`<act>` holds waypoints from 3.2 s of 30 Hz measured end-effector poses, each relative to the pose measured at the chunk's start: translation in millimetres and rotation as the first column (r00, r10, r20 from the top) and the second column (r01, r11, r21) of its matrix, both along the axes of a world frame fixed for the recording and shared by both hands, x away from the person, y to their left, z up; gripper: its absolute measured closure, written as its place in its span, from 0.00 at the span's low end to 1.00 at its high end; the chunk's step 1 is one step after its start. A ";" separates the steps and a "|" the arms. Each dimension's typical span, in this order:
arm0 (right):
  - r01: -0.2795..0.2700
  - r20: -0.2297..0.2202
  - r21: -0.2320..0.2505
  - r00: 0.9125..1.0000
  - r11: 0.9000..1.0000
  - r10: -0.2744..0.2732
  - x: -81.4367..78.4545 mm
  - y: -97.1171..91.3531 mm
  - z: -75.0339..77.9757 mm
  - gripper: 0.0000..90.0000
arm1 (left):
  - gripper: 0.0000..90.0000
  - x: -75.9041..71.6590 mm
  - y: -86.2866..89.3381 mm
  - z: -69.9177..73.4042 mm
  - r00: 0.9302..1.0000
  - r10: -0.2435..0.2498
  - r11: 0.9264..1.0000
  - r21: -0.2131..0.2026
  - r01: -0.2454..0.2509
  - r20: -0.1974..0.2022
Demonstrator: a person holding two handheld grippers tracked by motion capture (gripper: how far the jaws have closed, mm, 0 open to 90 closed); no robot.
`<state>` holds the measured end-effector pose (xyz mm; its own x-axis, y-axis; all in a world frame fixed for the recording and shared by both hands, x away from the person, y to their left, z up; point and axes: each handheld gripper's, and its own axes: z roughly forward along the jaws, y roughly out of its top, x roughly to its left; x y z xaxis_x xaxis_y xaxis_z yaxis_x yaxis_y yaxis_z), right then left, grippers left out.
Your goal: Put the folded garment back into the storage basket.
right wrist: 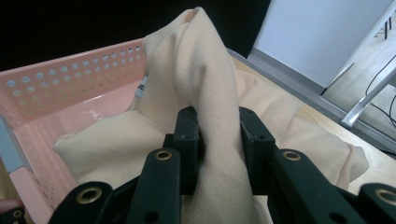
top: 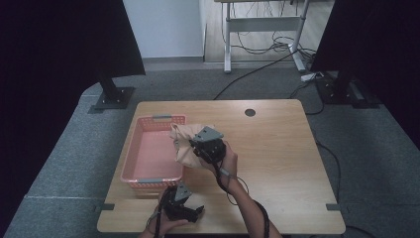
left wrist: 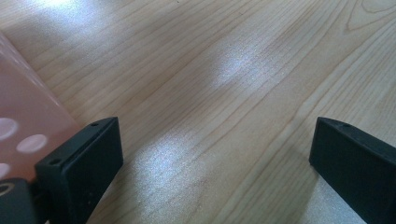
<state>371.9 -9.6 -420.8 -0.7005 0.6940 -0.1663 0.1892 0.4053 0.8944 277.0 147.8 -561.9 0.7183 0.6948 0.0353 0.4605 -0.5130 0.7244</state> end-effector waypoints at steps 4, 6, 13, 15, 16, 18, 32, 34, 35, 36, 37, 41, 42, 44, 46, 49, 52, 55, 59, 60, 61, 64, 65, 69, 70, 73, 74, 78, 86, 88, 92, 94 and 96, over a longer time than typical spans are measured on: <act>-0.007 0.001 0.001 1.000 1.000 0.007 -0.1 3.1 -0.1 0.80 | 0.03 0.0 -0.1 -0.1 1.000 0.000 1.000 -0.002 0.000 0.000; -0.009 -0.002 0.000 1.000 1.000 0.009 0.5 4.5 -1.5 0.80 | 0.03 -0.1 -0.1 -0.1 1.000 0.001 1.000 -0.002 -0.001 -0.001; -0.013 -0.015 0.003 1.000 1.000 0.013 3.4 10.0 -5.6 0.80 | 0.03 -0.1 -0.1 0.0 1.000 0.000 1.000 -0.002 0.000 -0.001; -0.017 -0.015 0.001 1.000 1.000 0.017 4.0 12.7 -6.2 0.80 | 0.03 -0.1 -0.1 0.0 1.000 0.000 1.000 -0.002 0.000 -0.001; -0.018 -0.017 0.002 1.000 1.000 0.018 4.0 13.8 -6.4 0.80 | 0.03 0.0 -0.1 0.0 1.000 0.000 1.000 -0.002 0.000 -0.001; -0.023 -0.018 0.001 1.000 1.000 0.023 4.5 16.9 -6.6 0.80 | 0.03 0.0 -0.1 0.0 1.000 0.000 1.000 -0.002 0.000 -0.001; -0.050 -0.018 -0.005 0.999 0.999 0.050 5.3 35.9 -6.0 0.80 | 0.03 0.0 -0.1 -0.1 1.000 -0.002 1.000 -0.003 0.002 0.000; -0.057 -0.017 -0.007 0.998 0.998 0.057 5.8 39.6 -6.3 0.80 | 0.03 0.0 -0.1 -0.1 1.000 -0.002 1.000 -0.002 0.002 0.000; -0.057 -0.017 -0.007 0.998 0.998 0.057 5.8 39.6 -6.3 0.80 | 0.03 0.0 -0.2 -0.1 1.000 -0.001 1.000 -0.003 0.001 0.000; -0.057 -0.017 -0.006 0.998 0.998 0.057 5.8 40.8 -6.4 0.80 | 0.03 0.0 -0.1 -0.1 1.000 -0.002 1.000 -0.002 0.002 0.000; -0.063 -0.018 -0.007 0.998 0.998 0.062 6.3 44.1 -6.8 0.80 | 0.03 0.0 -0.2 -0.1 1.000 -0.002 1.000 -0.002 0.002 0.000; -0.067 -0.020 -0.006 0.998 0.998 0.067 7.1 48.5 -7.6 0.80 | 0.03 -0.1 -0.3 -0.2 1.000 -0.002 1.000 -0.003 0.002 0.000; -0.069 -0.021 -0.006 0.997 0.998 0.069 7.4 50.2 -7.8 0.80 | 0.03 -0.1 -0.3 -0.2 1.000 -0.002 1.000 -0.003 0.002 0.000; -0.073 -0.021 -0.005 0.997 0.997 0.073 7.9 53.0 -8.1 0.80 | 0.03 -0.1 -0.3 -0.2 1.000 -0.003 1.000 -0.003 0.003 0.000; -0.079 -0.023 -0.007 0.997 0.997 0.078 8.3 56.7 -8.8 0.80 | 0.03 -0.1 -0.2 -0.1 1.000 -0.002 1.000 -0.002 0.002 0.002; -0.082 -0.024 -0.010 0.996 0.997 0.082 8.5 59.5 -9.6 0.80 | 0.03 -0.1 -0.3 -0.2 1.000 -0.003 1.000 -0.003 0.003 0.000; -0.089 -0.026 -0.016 0.996 0.996 0.089 9.7 64.0 -10.4 0.80 | 0.03 -0.1 -0.3 -0.2 1.000 -0.003 1.000 -0.003 0.003 0.000; -0.092 -0.026 -0.014 0.995 0.996 0.092 10.0 66.6 -10.1 0.80 | 0.03 -0.1 -0.3 -0.2 1.000 -0.003 1.000 -0.003 0.003 0.000; -0.098 -0.027 -0.015 0.995 0.995 0.098 10.4 69.6 -10.0 0.80 | 0.03 -0.1 -0.3 -0.1 1.000 -0.004 1.000 -0.002 0.004 0.000; -0.098 -0.027 -0.014 0.995 0.995 0.098 10.5 70.2 -10.0 0.80 | 0.03 -0.1 -0.3 -0.1 1.000 -0.004 1.000 -0.002 0.004 0.000; -0.098 -0.028 -0.013 0.995 0.995 0.098 10.6 70.6 -9.9 0.80 | 0.03 -0.1 -0.3 -0.1 1.000 -0.004 1.000 -0.002 0.004 0.000; -0.099 -0.028 -0.013 0.995 0.995 0.099 11.3 72.1 -9.5 0.80 | 0.03 -0.1 -0.3 -0.2 1.000 -0.003 1.000 -0.003 0.003 0.000; -0.100 -0.027 -0.015 0.995 0.995 0.100 11.5 72.6 -9.4 0.80 | 0.03 -0.2 -0.4 -0.2 1.000 -0.002 1.000 -0.003 0.002 0.000; -0.103 -0.029 -0.014 0.994 0.995 0.102 12.2 75.6 -8.6 0.80 | 0.03 -0.1 -0.4 -0.2 1.000 -0.003 1.000 -0.004 0.003 0.000; -0.104 -0.028 -0.015 0.994 0.994 0.103 12.4 76.7 -8.6 0.80 | 0.03 -0.2 -0.4 -0.1 1.000 -0.003 1.000 -0.003 0.003 0.000; -0.111 -0.030 -0.020 0.993 0.994 0.111 12.9 80.5 -9.4 0.80 | 0.03 -0.1 -0.3 -0.2 1.000 -0.004 1.000 -0.004 0.004 0.000; -0.112 -0.032 -0.021 0.993 0.994 0.111 13.0 81.8 -9.9 0.80 | 0.03 -0.2 -0.4 -0.1 1.000 -0.004 1.000 -0.003 0.004 0.000; -0.118 -0.037 -0.025 0.992 0.993 0.117 14.1 87.1 -11.2 0.80 | 0.03 -0.2 -0.4 -0.1 1.000 -0.004 1.000 -0.003 0.004 0.000; -0.140 -0.041 -0.031 0.990 0.990 0.138 16.7 100.3 -12.7 0.80 | 0.03 -0.6 -0.2 -0.1 1.000 -0.008 1.000 -0.003 0.008 0.000; -0.145 -0.043 -0.034 0.989 0.989 0.144 17.3 103.6 -12.4 0.79 | 0.03 -0.8 -0.4 -0.3 1.000 -0.006 1.000 -0.007 0.006 0.000; -0.155 -0.043 -0.038 0.987 0.987 0.153 18.7 110.4 -11.8 0.79 | 0.03 -0.8 -0.5 -0.3 1.000 -0.006 1.000 -0.007 0.006 0.000; -0.158 -0.044 -0.037 0.987 0.987 0.156 19.2 112.4 -11.7 0.79 | 0.03 -0.8 -0.5 -0.3 1.000 -0.006 1.000 -0.007 0.006 0.000; -0.160 -0.045 -0.036 0.986 0.987 0.158 20.1 114.2 -12.0 0.79 | 0.03 -0.8 -0.4 -0.3 1.000 -0.006 1.000 -0.007 0.006 0.000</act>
<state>392.0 104.6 -432.7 -0.8083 0.5668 -0.1592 0.1567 0.4678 0.8698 276.2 147.4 -562.1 0.7225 0.6907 0.0305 0.4575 -0.5108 0.7278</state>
